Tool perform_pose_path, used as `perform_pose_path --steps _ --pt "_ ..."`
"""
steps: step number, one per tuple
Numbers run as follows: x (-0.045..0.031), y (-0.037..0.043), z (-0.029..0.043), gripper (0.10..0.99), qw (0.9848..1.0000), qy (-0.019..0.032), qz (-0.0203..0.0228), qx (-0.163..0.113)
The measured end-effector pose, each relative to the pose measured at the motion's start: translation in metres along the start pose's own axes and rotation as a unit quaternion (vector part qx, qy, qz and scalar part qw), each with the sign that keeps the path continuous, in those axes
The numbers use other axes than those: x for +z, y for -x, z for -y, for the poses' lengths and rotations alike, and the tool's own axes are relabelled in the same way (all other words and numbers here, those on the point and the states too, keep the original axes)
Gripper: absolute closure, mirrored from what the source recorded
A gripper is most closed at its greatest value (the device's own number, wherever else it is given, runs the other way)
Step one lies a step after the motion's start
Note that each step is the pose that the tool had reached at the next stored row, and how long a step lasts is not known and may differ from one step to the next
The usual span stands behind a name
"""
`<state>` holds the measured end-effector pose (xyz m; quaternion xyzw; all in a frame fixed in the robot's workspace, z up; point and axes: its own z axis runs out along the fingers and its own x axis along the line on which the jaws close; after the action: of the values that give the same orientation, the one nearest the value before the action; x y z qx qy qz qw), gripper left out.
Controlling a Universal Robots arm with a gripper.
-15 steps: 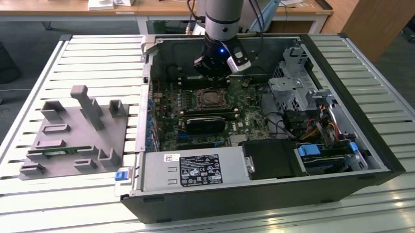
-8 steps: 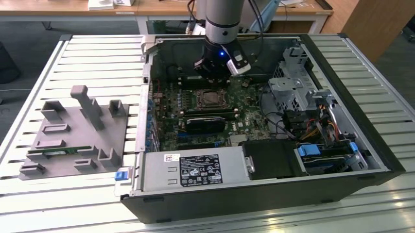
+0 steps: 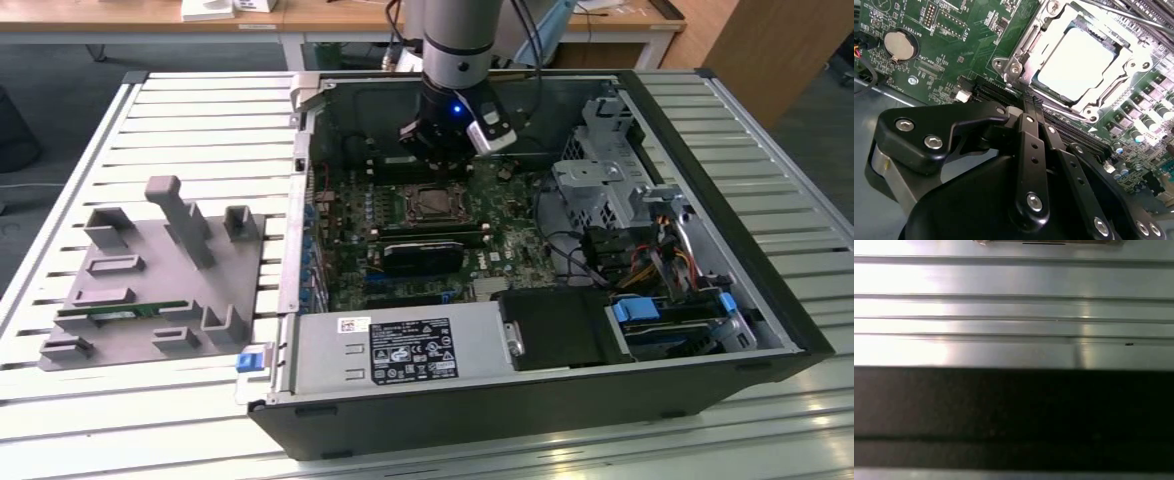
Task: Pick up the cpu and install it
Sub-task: 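Install the first cpu locking lever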
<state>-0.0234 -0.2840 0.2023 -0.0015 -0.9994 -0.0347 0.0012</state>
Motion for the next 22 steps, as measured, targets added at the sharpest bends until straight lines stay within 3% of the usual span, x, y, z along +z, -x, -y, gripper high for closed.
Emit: perform_pose_path --steps 7,18,22 --pt "0.0031 -0.0001 0.0000 0.980 1.0000 -0.0079 -0.0003 0.000" --pt "-0.0003 0.0000 -0.0004 0.980 1.0000 -0.0083 0.0000 0.000" --pt "0.0002 0.0000 -0.0003 0.980 0.9999 -0.0111 -0.0001 0.000"
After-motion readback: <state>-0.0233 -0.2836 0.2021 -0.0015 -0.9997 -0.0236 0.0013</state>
